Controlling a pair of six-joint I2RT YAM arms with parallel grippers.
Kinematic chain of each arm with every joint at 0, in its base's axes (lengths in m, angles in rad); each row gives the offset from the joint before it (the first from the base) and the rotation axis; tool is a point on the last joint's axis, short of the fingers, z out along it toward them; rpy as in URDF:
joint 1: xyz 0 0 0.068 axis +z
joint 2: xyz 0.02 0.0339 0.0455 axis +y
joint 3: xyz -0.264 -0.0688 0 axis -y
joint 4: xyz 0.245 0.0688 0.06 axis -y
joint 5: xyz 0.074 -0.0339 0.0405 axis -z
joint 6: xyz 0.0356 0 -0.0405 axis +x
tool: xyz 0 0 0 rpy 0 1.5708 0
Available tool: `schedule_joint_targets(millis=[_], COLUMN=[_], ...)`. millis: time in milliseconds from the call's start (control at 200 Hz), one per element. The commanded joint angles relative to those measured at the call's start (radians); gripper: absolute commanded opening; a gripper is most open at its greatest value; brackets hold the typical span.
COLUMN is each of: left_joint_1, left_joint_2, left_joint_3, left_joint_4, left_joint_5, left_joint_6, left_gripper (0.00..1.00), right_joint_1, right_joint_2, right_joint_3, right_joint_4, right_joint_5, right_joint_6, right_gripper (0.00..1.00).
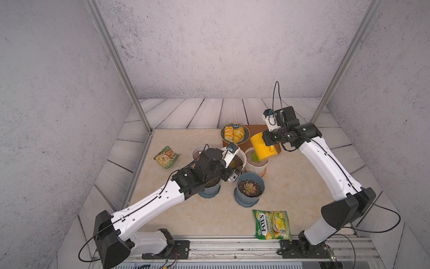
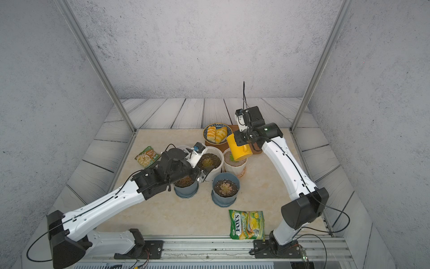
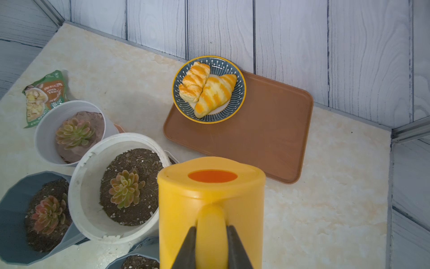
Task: Water the succulent around the soil edge
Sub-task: Water the soil of the potted plant with water.
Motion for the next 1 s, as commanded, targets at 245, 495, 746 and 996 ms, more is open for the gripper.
schedule_joint_targets(millis=[245, 495, 746, 996], left_joint_1=[-0.011, -0.011, -0.014, -0.017], left_joint_2=[0.001, 0.003, 0.004, 0.003], left_joint_3=[-0.008, -0.008, -0.010, -0.009], left_joint_4=[0.016, 0.019, 0.019, 0.019], left_joint_5=[0.000, -0.003, -0.003, -0.010], left_joint_6=[0.008, 0.003, 0.003, 0.008], left_gripper=[0.98, 0.98, 0.98, 0.98], right_joint_1=[-0.018, -0.018, -0.019, -0.019], right_joint_2=[-0.026, -0.090, -0.171, -0.249], right_joint_3=[-0.022, -0.080, -0.168, -0.248], right_joint_4=[-0.004, -0.011, -0.001, -0.008], right_joint_5=[0.089, 0.099, 0.105, 0.078], right_joint_6=[-0.007, 0.001, 0.011, 0.026], right_gripper=[0.00, 0.00, 0.00, 0.00])
